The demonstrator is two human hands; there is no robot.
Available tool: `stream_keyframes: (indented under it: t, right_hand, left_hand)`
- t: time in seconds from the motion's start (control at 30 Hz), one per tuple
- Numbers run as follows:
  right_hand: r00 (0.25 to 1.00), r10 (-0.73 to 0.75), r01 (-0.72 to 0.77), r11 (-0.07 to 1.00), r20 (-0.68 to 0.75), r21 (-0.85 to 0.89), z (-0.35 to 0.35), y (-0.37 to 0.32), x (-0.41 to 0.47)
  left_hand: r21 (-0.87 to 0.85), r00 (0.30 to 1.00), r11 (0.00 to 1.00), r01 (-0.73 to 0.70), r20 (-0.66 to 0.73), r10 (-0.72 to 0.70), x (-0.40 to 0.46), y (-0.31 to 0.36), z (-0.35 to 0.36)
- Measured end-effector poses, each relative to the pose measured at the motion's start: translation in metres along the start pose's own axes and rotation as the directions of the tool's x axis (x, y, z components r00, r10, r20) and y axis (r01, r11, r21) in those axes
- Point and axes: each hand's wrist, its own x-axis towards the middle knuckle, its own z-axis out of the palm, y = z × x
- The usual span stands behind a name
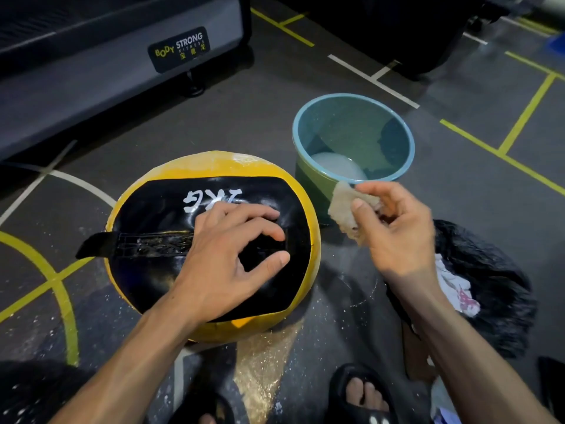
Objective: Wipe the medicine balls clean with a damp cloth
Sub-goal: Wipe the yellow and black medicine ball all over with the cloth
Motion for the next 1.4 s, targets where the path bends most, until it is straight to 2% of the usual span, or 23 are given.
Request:
stream_keyframes:
  t: [0.1,0.2,0.33,0.37,0.43,0.47,0.5,0.57,0.63,0.67,0.7,0.73,0.8,0.83,0.87,0.9,0.97,1.0,1.07,1.13,1.23,1.33,1.4]
  right_hand:
    - [0.979,-0.099,0.108,0.993,0.180,-0.040,0.025,-0.009,-0.021]
    - [0.930,-0.271,0.307,0.944,0.249,-0.120,0.042,-0.015,-0.053]
    - [0.879,-0.218,0.301,0.943,0.425,-0.139,0.031,-0.014,-0.082]
    - [0.906,-0.185,0.256,0.956,0.381,-0.144,0.024,-0.014,-0.076]
    - [0.979,-0.114,0.139,0.980,0.171,-0.144,0.012,-0.013,-0.053]
    - [0.991,-0.119,0.129,0.979,0.069,-0.159,0.009,-0.015,-0.041]
    - [0.988,-0.150,0.152,0.973,0.024,-0.173,0.011,-0.017,-0.032]
    - [0.966,-0.228,0.247,0.953,0.120,-0.176,0.027,-0.019,-0.036]
    - [0.889,-0.315,0.383,0.909,0.333,-0.163,0.043,-0.014,-0.067]
    - [0.847,-0.331,0.421,0.895,0.416,-0.145,0.041,-0.011,-0.078]
    - [0.839,-0.307,0.396,0.911,0.449,-0.118,0.035,-0.011,-0.080]
    - [0.876,-0.241,0.303,0.949,0.418,-0.088,0.028,-0.012,-0.074]
    - [0.972,-0.121,0.139,0.987,0.199,-0.080,0.015,-0.009,-0.050]
    - [0.987,-0.121,0.134,0.984,0.104,-0.121,0.014,-0.009,-0.037]
    - [0.985,-0.155,0.166,0.973,0.080,-0.163,0.016,-0.012,-0.029]
    - [0.971,-0.206,0.226,0.956,0.120,-0.186,0.022,-0.016,-0.029]
    - [0.905,-0.303,0.357,0.923,0.299,-0.144,0.031,-0.015,-0.049]
    - [0.876,-0.284,0.348,0.932,0.389,-0.103,0.029,-0.014,-0.059]
    - [0.855,-0.154,0.206,0.977,0.495,-0.052,0.017,-0.008,-0.069]
    - [0.918,-0.038,0.066,0.996,0.394,-0.058,0.001,0.003,-0.065]
    - [0.989,0.056,-0.039,0.992,0.138,-0.121,-0.017,0.015,-0.045]
    - [1.000,0.024,-0.025,0.998,-0.011,-0.055,-0.029,0.004,-0.033]
    - [0.997,-0.075,0.074,0.997,-0.024,-0.032,-0.027,-0.013,-0.032]
  left_hand:
    - [0.000,1.000,1.000,0.006,-0.018,-0.006,0.001,0.000,0.002]
    - [0.035,0.999,0.999,-0.011,-0.033,0.012,0.001,-0.002,0.003]
    - [0.068,0.999,0.998,-0.010,-0.043,0.013,0.005,-0.005,0.002]
    - [0.074,0.999,0.997,-0.008,-0.051,0.011,0.006,-0.006,0.003]
    - [0.068,0.998,0.998,0.005,-0.067,0.000,0.007,-0.005,0.005]
    - [0.063,0.998,0.998,0.006,-0.065,-0.002,0.007,-0.003,0.006]
    - [0.064,0.998,0.998,0.007,-0.062,-0.003,0.006,-0.002,0.007]
    - [0.081,0.998,0.997,0.009,-0.060,-0.004,0.006,-0.003,0.007]
    - [0.094,0.998,0.995,0.015,-0.059,-0.009,0.008,-0.006,0.004]
    - [0.094,0.998,0.995,0.019,-0.061,-0.013,0.008,-0.007,0.003]
    - [0.091,0.998,0.996,0.021,-0.061,-0.016,0.008,-0.007,0.002]
    - [0.087,0.998,0.996,0.022,-0.058,-0.017,0.007,-0.007,0.003]
    - [0.077,0.998,0.997,0.031,-0.062,-0.027,0.005,-0.005,0.005]
    - [0.074,0.998,0.997,0.036,-0.063,-0.031,0.006,-0.004,0.005]
    - [0.073,0.997,0.997,0.038,-0.063,-0.034,0.006,-0.004,0.006]
    - [0.074,0.997,0.996,0.040,-0.063,-0.035,0.007,-0.004,0.005]
    - [0.080,0.998,0.996,0.034,-0.064,-0.029,0.007,-0.005,0.004]
    - [0.081,0.998,0.996,0.031,-0.065,-0.026,0.007,-0.005,0.002]
    - [0.072,0.998,0.997,0.025,-0.065,-0.020,0.006,-0.006,0.000]
    - [0.104,1.000,0.995,-0.005,-0.015,0.007,0.005,-0.005,-0.002]
    - [0.327,0.980,0.936,-0.133,0.186,0.075,0.003,-0.001,-0.002]
    - [0.453,0.960,0.875,-0.172,0.276,0.046,0.004,0.002,0.000]
    - [0.477,0.960,0.862,-0.175,0.278,0.041,0.006,0.003,0.000]
